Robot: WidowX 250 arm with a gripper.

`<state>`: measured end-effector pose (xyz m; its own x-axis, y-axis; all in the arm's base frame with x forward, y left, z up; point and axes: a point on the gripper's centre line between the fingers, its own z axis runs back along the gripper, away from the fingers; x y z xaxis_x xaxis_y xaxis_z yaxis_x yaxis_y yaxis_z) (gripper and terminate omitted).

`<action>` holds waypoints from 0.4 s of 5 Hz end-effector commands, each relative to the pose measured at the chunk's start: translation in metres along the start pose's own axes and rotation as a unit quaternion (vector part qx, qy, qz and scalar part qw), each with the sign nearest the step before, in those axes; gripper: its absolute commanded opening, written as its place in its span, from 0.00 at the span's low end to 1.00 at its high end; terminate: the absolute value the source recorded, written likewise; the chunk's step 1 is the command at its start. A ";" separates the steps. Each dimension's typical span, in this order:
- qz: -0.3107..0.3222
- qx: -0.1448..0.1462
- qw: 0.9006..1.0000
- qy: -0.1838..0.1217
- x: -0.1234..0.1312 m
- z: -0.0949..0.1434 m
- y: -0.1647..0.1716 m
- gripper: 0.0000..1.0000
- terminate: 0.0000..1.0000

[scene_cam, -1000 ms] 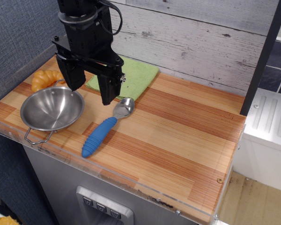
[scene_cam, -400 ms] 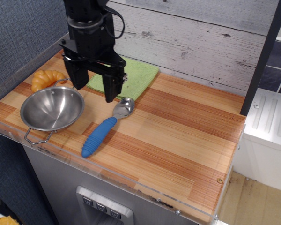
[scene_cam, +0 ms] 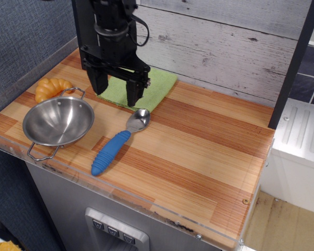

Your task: Put the napkin in the bottom right hand corner of the table hanging off the table.

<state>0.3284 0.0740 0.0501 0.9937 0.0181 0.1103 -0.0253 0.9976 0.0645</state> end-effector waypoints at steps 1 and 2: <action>0.065 0.009 0.997 -0.049 0.028 -0.016 0.013 1.00 0.00; 0.067 0.001 0.996 -0.056 0.032 -0.026 0.012 1.00 0.00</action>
<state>0.3581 0.0814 0.0142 0.9712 0.1410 0.1919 -0.1507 0.9879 0.0367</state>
